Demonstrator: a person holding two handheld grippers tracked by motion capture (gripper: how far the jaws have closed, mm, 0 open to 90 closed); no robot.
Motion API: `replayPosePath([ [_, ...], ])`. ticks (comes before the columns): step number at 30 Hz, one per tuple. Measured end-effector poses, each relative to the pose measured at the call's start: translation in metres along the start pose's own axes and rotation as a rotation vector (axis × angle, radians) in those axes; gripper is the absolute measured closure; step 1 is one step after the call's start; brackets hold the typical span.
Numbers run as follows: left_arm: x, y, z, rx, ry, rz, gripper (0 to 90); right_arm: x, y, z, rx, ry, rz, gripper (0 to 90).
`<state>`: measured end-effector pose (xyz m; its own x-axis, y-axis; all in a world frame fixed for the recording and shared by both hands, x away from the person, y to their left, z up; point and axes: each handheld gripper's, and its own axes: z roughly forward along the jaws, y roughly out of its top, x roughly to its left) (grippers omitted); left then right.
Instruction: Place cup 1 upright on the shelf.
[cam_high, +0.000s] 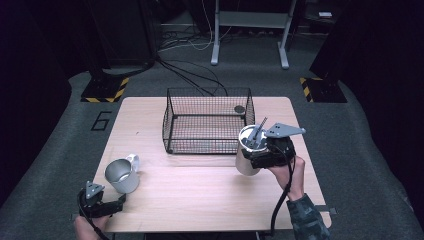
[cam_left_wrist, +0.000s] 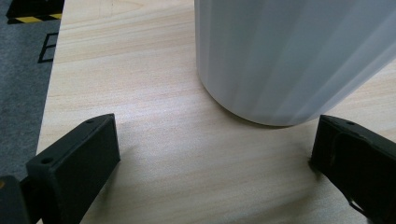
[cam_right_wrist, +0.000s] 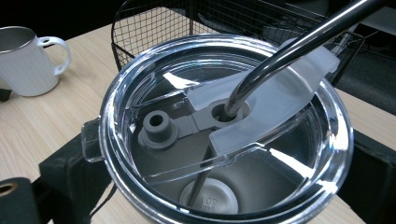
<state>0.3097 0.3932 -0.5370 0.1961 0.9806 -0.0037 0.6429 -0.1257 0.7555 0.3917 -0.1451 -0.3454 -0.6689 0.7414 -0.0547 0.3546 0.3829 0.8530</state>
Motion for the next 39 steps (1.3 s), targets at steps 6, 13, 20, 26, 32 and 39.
replayPosePath([
  [6, 0.0, 0.0, 0.0, -0.006, 0.003, -0.002, 0.7, 0.0, 0.007, 0.002, -0.004, 0.004, -0.008, 3.3],
  [13, 0.0, 0.0, 0.0, -0.006, 0.003, -0.001, 0.7, -0.002, 0.015, 0.004, -0.011, 0.008, -0.019, 3.3],
  [20, 0.0, 0.0, 0.0, -0.007, 0.004, 0.0, 0.8, -0.005, 0.025, 0.005, -0.024, 0.011, -0.021, 3.3],
  [26, 0.0, 0.0, 0.0, -0.008, 0.002, -0.002, 0.8, -0.008, 0.032, 0.006, -0.029, 0.012, -0.027, 3.3],
  [32, 0.0, 0.0, 0.0, -0.006, 0.002, -0.002, 0.9, -0.011, 0.038, 0.008, -0.029, 0.009, -0.024, 3.3],
  [39, 0.0, 0.0, 0.0, -0.006, 0.002, -0.002, 0.9, -0.014, 0.047, 0.013, -0.025, 0.007, -0.028, 3.3],
])
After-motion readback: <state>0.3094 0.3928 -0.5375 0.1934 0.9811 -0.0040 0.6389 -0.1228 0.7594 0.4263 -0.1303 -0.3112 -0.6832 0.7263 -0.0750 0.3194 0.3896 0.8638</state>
